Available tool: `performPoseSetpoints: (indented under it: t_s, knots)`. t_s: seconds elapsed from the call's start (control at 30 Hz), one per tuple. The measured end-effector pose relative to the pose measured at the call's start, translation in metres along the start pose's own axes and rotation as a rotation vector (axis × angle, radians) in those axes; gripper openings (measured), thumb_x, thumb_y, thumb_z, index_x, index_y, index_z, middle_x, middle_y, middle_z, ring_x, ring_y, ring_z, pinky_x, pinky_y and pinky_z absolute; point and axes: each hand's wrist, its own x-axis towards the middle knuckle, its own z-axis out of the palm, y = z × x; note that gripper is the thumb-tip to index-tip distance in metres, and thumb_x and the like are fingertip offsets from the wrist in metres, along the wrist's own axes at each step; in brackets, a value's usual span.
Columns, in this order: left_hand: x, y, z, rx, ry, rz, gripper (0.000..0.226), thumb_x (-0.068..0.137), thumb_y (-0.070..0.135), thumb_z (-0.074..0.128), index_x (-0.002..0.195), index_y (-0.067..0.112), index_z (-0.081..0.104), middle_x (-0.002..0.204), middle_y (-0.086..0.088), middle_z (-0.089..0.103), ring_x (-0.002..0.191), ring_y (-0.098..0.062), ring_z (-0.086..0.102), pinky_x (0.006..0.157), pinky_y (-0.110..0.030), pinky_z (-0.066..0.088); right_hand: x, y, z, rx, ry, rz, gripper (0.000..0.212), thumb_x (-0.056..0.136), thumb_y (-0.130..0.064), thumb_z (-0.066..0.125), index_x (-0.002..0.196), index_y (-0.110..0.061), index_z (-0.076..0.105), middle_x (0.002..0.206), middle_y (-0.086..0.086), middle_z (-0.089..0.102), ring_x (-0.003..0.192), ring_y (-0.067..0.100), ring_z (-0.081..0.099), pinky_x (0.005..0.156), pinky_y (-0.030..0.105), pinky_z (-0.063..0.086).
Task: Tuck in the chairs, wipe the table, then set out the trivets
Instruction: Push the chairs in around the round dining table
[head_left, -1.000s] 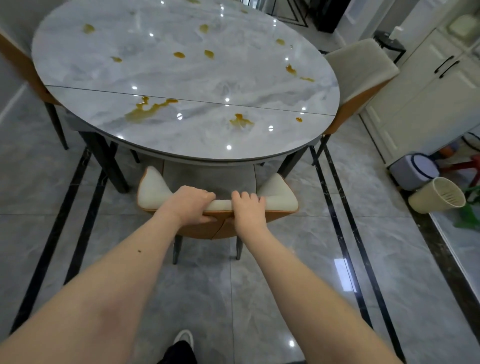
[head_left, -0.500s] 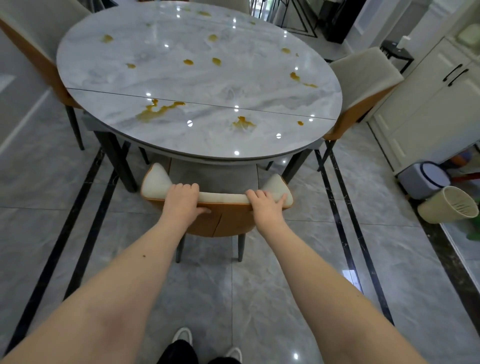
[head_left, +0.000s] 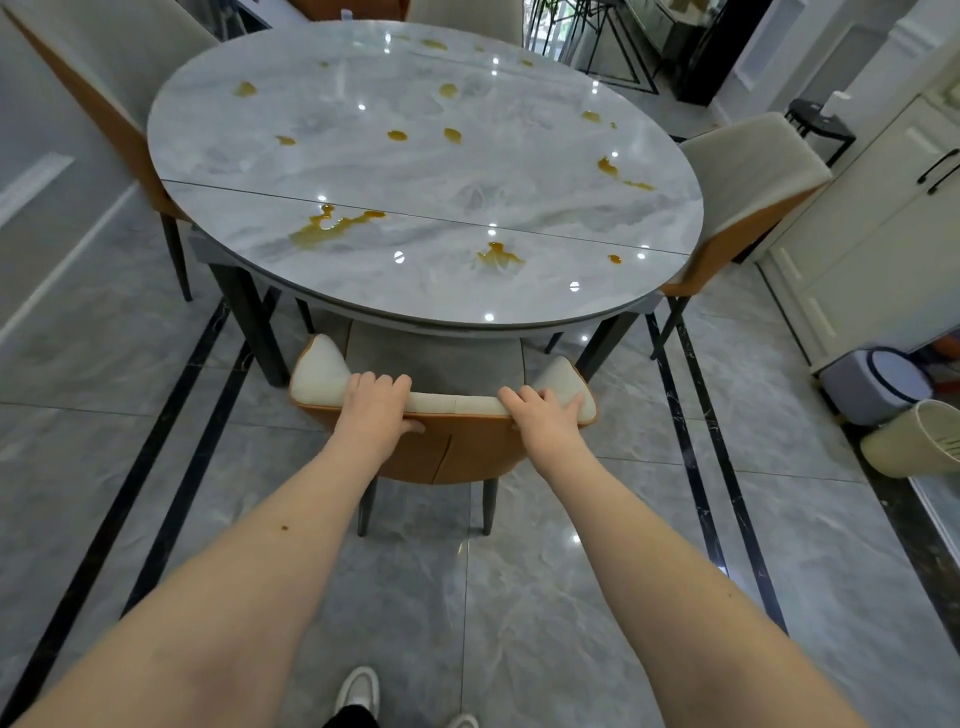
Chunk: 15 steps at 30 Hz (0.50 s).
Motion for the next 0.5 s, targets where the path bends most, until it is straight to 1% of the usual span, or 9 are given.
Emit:
performPoseSetpoints:
  t_s: [0.13, 0.27, 0.37, 0.5]
  knots:
    - [0.004, 0.001, 0.0, 0.001, -0.004, 0.028, 0.049, 0.084, 0.053, 0.057, 0.119, 0.02, 0.046, 0.116, -0.001, 0.058, 0.109, -0.023, 0.051, 0.097, -0.034, 0.033, -0.001, 0.001, 0.002, 0.01, 0.019, 0.013, 0.065, 0.082, -0.003, 0.063, 0.131, -0.029, 0.03, 0.124, 0.005, 0.047, 0.124, 0.034, 0.038, 0.108, 0.068, 0.009]
    - [0.002, 0.002, 0.004, 0.033, 0.016, 0.049, 0.048, 0.087, 0.048, 0.057, 0.123, 0.021, 0.043, 0.12, -0.002, 0.055, 0.112, -0.024, 0.05, 0.102, -0.036, 0.031, -0.005, 0.0, 0.002, 0.016, 0.027, 0.015, 0.063, 0.082, -0.002, 0.063, 0.131, -0.028, 0.031, 0.122, 0.006, 0.048, 0.123, 0.033, 0.039, 0.109, 0.067, 0.011]
    - [-0.001, 0.003, 0.005, 0.023, 0.045, 0.063, 0.046, 0.088, 0.046, 0.056, 0.123, 0.021, 0.042, 0.118, -0.002, 0.054, 0.11, -0.024, 0.05, 0.1, -0.036, 0.032, -0.009, 0.0, 0.002, 0.023, 0.014, 0.029, 0.063, 0.082, -0.004, 0.063, 0.131, -0.029, 0.031, 0.123, 0.006, 0.048, 0.123, 0.033, 0.039, 0.109, 0.066, 0.011]
    - [-0.005, 0.006, 0.004, -0.025, 0.032, 0.058, 0.044, 0.088, 0.044, 0.057, 0.122, 0.02, 0.043, 0.116, -0.003, 0.055, 0.108, -0.023, 0.05, 0.096, -0.035, 0.035, -0.012, 0.004, 0.004, 0.018, 0.024, 0.024, 0.059, 0.083, -0.004, 0.062, 0.128, -0.029, 0.033, 0.119, 0.004, 0.049, 0.12, 0.032, 0.04, 0.109, 0.066, 0.014]
